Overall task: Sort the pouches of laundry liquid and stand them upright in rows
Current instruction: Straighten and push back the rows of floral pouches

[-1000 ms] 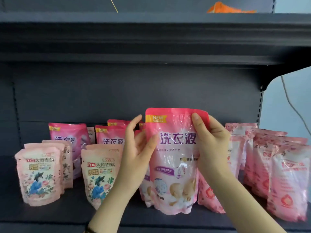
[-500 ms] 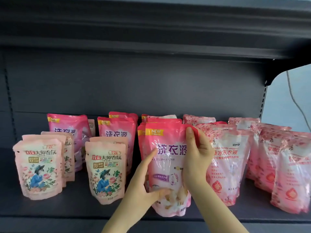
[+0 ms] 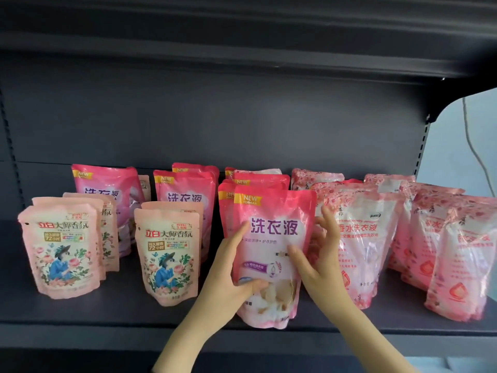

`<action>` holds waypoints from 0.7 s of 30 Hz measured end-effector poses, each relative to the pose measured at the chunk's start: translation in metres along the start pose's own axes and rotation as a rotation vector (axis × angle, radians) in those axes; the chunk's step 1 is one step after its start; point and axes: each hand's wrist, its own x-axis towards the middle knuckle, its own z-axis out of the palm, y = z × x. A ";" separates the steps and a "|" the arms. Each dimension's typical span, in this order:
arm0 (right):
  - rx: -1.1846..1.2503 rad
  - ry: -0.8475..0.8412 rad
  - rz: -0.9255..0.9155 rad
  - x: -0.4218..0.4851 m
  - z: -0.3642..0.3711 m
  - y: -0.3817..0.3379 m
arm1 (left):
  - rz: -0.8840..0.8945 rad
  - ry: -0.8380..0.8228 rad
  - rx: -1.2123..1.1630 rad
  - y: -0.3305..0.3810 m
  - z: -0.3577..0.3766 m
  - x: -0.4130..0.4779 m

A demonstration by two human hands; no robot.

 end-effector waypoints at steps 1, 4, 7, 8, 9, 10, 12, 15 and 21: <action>-0.070 -0.089 0.003 -0.009 -0.007 0.002 | 0.006 -0.001 0.014 0.000 0.000 0.000; -0.329 -0.354 0.026 -0.027 -0.024 0.005 | 0.012 -0.011 0.010 -0.002 -0.002 -0.001; -0.417 -0.514 0.064 -0.038 -0.024 0.004 | 0.014 -0.019 0.007 -0.009 -0.007 -0.004; -0.412 -0.522 0.094 -0.039 -0.021 0.004 | 0.026 -0.022 0.024 -0.011 -0.008 -0.004; -0.407 -0.520 0.112 -0.040 -0.019 0.004 | 0.039 -0.023 0.037 -0.012 -0.009 -0.004; -0.411 -0.515 0.116 -0.039 -0.017 0.004 | 0.046 -0.024 0.044 -0.013 -0.010 -0.002; -0.432 -0.509 0.111 -0.035 -0.014 0.003 | 0.046 -0.030 0.058 -0.014 -0.011 0.001; -0.473 -0.512 0.106 -0.028 -0.008 0.006 | 0.048 -0.028 0.089 -0.017 -0.013 0.006; -0.546 -0.489 0.086 -0.018 0.003 0.017 | 0.052 -0.004 0.162 -0.025 -0.017 0.015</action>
